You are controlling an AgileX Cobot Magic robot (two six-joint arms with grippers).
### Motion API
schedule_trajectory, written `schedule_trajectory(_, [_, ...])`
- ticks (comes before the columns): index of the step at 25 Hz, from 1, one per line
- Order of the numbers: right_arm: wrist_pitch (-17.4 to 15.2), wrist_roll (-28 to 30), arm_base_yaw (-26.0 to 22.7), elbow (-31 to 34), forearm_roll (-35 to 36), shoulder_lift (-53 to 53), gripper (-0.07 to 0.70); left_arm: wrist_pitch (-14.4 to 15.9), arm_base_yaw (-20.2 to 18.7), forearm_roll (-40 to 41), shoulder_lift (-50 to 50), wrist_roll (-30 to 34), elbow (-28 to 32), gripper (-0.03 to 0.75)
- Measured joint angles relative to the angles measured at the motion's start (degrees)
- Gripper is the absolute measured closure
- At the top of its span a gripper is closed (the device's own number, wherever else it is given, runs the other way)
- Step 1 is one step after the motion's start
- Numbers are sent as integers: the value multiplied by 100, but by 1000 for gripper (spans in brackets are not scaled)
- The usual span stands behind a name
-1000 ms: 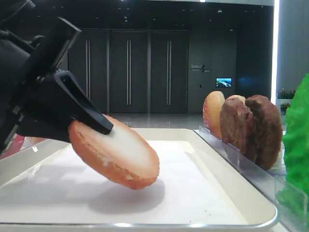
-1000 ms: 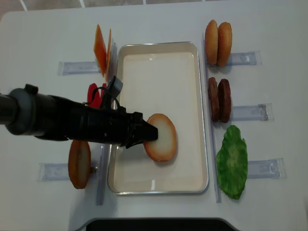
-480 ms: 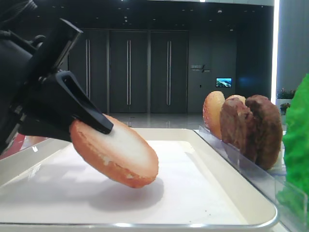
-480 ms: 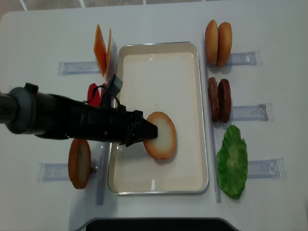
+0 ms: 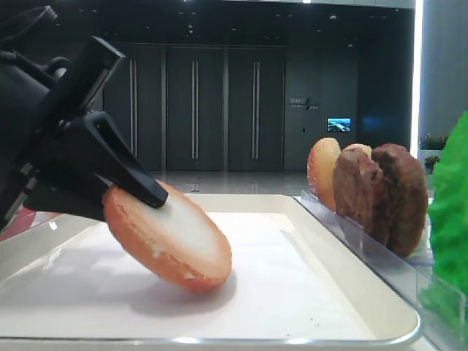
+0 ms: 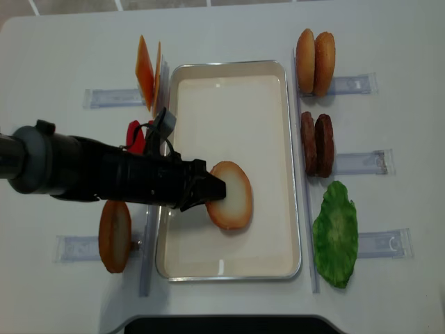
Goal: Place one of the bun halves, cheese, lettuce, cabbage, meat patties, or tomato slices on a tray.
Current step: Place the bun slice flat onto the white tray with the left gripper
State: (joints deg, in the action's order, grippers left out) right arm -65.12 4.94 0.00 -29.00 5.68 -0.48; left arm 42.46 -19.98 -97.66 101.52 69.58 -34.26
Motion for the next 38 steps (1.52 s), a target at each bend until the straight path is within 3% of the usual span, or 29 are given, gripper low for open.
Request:
schedule_trajectory(8, [0,0,0,0,0,0,231,-39,0,-17,0,-211,0,346])
schedule_trajectory(13, [0,0,0,0,0,0,231,-39,0,-17,0,-373,0,251])
schedule_trajectory(25, [0,0,0,0,0,0,231,-140,0,6,0,-848,-152,234])
schedule_trajectory(38, [0,0,0,0,0,0,231,-235,0,691,-6,-1512,-324,232])
